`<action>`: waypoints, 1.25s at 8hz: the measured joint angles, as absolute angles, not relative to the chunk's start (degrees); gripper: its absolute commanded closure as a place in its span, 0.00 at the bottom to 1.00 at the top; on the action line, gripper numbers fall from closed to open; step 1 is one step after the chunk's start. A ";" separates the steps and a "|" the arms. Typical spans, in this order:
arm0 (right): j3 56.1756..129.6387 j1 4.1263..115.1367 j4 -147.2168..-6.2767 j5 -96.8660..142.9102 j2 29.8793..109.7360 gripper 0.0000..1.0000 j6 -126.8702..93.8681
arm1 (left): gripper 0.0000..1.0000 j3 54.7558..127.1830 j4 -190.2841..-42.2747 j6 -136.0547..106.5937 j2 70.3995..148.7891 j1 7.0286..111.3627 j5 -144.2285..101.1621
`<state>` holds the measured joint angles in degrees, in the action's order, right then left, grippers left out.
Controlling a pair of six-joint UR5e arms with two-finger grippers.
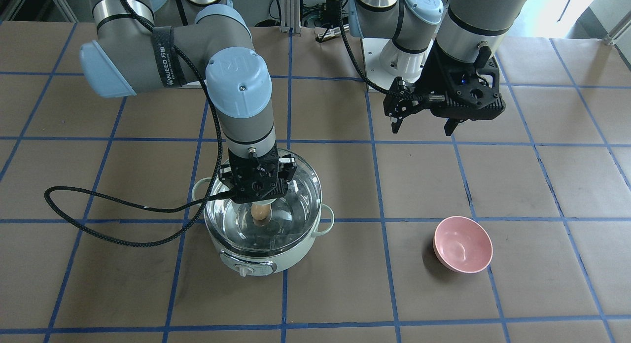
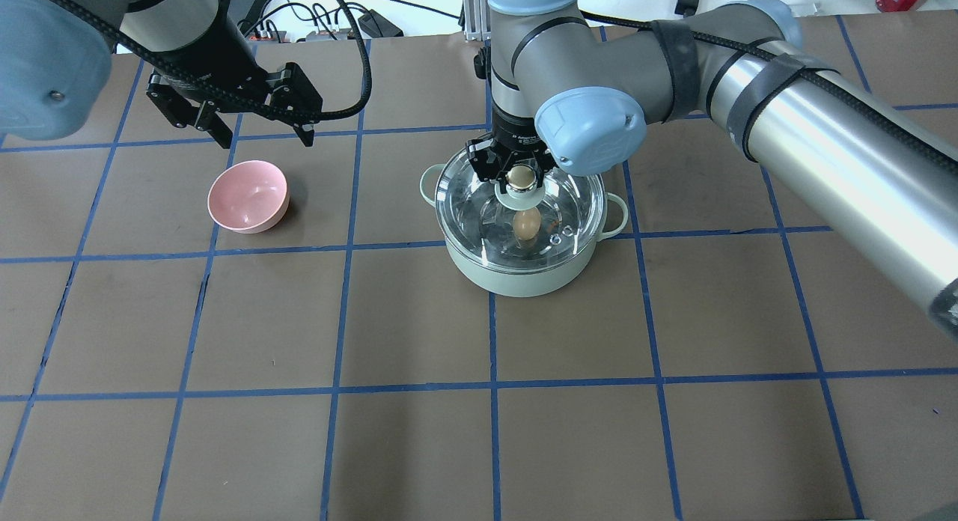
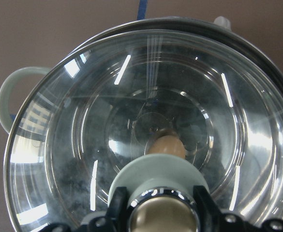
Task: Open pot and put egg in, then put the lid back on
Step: 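Lower the lid onto the pot and release the knob with the right gripper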
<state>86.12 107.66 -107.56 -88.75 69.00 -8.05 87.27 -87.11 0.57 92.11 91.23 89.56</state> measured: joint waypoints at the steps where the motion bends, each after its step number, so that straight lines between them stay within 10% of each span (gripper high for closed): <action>1: 85.98 107.59 -107.73 -88.80 68.98 1.00 -7.66 | 0.00 87.27 -87.09 0.61 92.11 91.23 89.56; 10: 85.90 106.97 -108.51 -88.92 68.95 1.00 -5.73 | 0.00 87.20 -86.95 0.69 92.19 91.23 89.67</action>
